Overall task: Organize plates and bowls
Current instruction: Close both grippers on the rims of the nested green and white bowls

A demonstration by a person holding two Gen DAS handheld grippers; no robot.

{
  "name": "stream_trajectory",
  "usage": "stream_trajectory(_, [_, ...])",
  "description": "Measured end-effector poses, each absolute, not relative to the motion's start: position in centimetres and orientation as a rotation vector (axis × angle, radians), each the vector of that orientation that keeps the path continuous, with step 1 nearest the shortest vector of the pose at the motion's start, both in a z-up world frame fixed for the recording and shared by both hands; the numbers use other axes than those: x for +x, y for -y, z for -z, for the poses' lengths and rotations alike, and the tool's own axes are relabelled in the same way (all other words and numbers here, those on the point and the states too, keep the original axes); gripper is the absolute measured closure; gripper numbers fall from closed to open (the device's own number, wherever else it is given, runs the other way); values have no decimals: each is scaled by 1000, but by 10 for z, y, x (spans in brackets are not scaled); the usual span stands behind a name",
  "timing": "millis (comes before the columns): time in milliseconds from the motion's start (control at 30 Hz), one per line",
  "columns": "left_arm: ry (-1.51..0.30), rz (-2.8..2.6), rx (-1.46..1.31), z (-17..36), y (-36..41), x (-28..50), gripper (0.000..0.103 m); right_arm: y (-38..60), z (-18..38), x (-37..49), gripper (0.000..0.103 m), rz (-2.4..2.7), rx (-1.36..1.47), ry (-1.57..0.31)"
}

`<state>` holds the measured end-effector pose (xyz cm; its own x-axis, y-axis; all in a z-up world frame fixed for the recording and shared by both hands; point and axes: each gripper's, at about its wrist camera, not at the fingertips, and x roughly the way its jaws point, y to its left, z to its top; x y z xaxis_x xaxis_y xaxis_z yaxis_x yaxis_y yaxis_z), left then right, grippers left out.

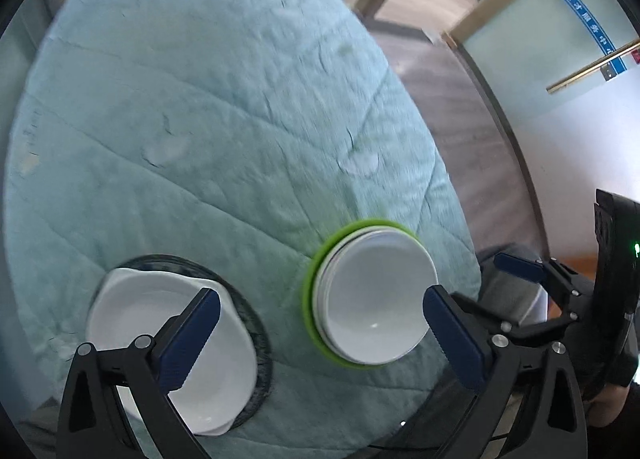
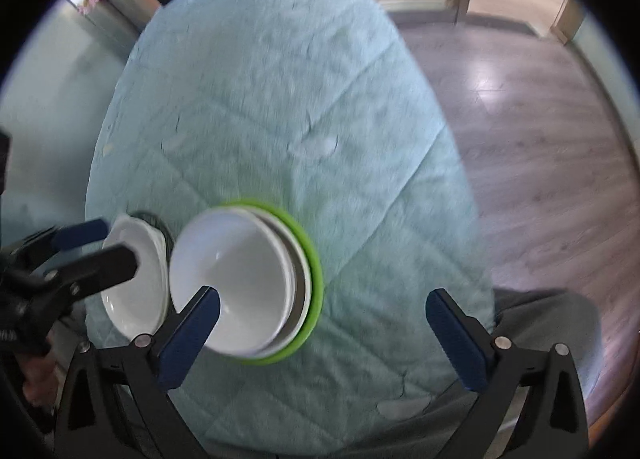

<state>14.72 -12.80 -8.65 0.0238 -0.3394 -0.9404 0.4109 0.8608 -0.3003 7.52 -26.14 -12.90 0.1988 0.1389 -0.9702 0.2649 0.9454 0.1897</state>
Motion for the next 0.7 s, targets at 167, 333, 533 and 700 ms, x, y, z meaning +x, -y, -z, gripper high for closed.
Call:
stream_trajectory(167, [-1530, 624, 72, 116, 144, 156, 14, 259, 150, 74, 1, 104, 388, -1420])
stream_trajectory(333, [-1598, 632, 111, 141, 155, 161, 22, 252, 163, 82, 5, 83, 393, -1441])
stream_trajectory(533, [-1676, 650, 99, 165, 160, 164, 40, 257, 184, 86, 34, 113, 432, -1518])
stream_trajectory(700, [-1721, 654, 93, 179, 162, 164, 60, 255, 191, 84, 56, 101, 436, -1536])
